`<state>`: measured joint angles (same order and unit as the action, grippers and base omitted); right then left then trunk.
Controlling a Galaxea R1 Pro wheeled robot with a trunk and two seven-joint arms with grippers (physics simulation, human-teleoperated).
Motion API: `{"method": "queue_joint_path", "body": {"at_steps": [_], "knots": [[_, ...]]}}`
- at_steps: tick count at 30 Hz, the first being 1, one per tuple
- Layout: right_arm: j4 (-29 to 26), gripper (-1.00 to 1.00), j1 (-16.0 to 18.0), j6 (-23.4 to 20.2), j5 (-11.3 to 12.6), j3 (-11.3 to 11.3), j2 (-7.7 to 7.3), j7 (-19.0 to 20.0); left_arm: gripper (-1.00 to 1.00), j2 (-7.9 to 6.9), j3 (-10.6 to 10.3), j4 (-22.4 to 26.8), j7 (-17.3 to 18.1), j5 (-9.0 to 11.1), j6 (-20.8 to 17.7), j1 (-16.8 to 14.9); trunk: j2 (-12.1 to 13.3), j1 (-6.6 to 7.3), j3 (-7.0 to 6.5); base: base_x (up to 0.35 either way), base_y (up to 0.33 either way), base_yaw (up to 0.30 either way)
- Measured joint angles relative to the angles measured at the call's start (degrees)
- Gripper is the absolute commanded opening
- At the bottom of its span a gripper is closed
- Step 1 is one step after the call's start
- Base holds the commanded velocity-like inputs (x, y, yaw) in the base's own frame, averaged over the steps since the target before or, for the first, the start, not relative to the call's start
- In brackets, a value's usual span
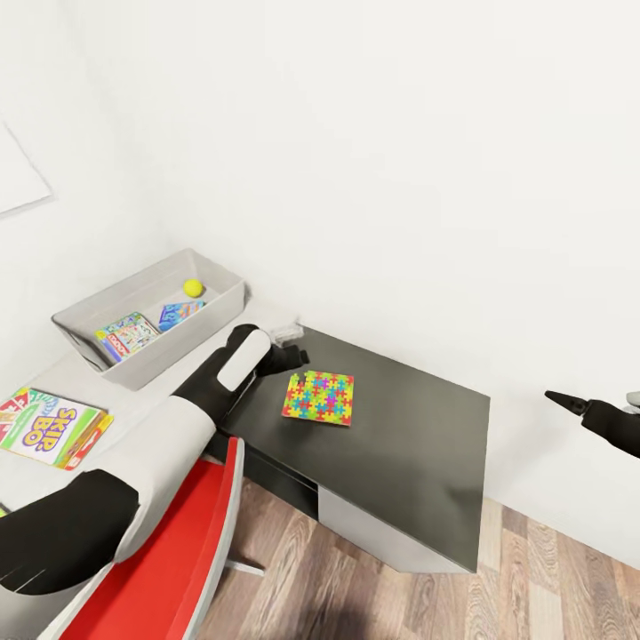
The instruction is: Put all the toys in the child's room - the three board games (two on the bed and one on the table), the two jigsaw puzzles on the table, and the tennis ball on the table - inside the toy box on the table in the child's room.
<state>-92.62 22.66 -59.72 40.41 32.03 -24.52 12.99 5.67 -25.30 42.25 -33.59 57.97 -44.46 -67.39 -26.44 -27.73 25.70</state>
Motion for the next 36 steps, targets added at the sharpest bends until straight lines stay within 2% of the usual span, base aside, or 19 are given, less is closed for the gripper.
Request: {"method": "queue_joint_path", "body": {"at_steps": [3, 5, 9, 12, 16, 19, 25, 32, 36], "knots": [[0.0, 1.00, -0.2, 0.0, 0.0, 0.2, 0.00, 0.8, 1.00, -0.06, 0.2, -2.1, 2.2, -4.0, 0.4, -0.2, 0.0, 0.00, 0.00, 0.000, 0.000, 0.000], [0.0, 1.00, -0.2, 0.0, -0.1, 0.3, 0.00, 1.0, 1.00, -0.09, 0.2, -3.9, 2.8, -5.2, 0.9, -0.7, 0.0, 0.00, 0.00, 0.000, 0.000, -0.031], [0.0, 1.00, -0.3, 0.0, -0.1, 0.5, 0.00, 1.3, 1.00, -0.08, 0.0, -9.4, 4.4, -6.7, 5.6, -1.6, 0.0, 0.00, 0.00, 0.000, 0.000, -0.161], [0.0, 1.00, -0.3, 0.0, -0.1, 0.6, 0.00, 1.3, 1.00, -0.06, -0.1, -11.6, 6.7, -6.9, 8.2, -1.8, 0.0, 0.00, 0.00, 0.000, 0.000, -0.248], [0.0, 1.00, -0.3, 0.0, -0.1, 0.6, 0.00, 1.4, 1.00, -0.09, -0.1, -13.0, 10.6, -7.1, 9.7, -1.7, 0.0, 0.00, 0.00, 0.000, 0.000, -0.280], [0.0, 1.00, -0.3, 0.0, -0.1, 0.7, 0.00, 1.4, 1.00, -0.18, -0.1, -13.3, 12.0, -7.2, 11.0, -1.5, 0.0, 0.00, 0.00, 0.000, 0.000, -0.249], [0.0, 1.00, -0.3, 0.0, -0.1, 0.7, -0.05, 1.4, 1.00, -1.11, -0.1, -13.5, 13.2, -7.3, 13.1, -1.2, 0.0, 0.00, 0.00, 0.000, 0.000, -0.085], [0.0, 1.00, -0.3, 0.0, -0.1, 0.8, -0.03, 1.4, 1.00, -2.64, 0.0, -13.6, 12.9, -7.2, 13.3, -1.2, 0.0, 0.00, 0.00, 0.000, 0.000, -0.013], [0.0, 1.00, -0.3, 0.0, -0.1, 0.8, -0.07, 1.4, 1.00, -3.63, 0.0, -16.1, 13.1, -7.2, 13.6, -1.1, 0.0, 0.00, 0.00, 0.000, 0.000, -0.002]]}}
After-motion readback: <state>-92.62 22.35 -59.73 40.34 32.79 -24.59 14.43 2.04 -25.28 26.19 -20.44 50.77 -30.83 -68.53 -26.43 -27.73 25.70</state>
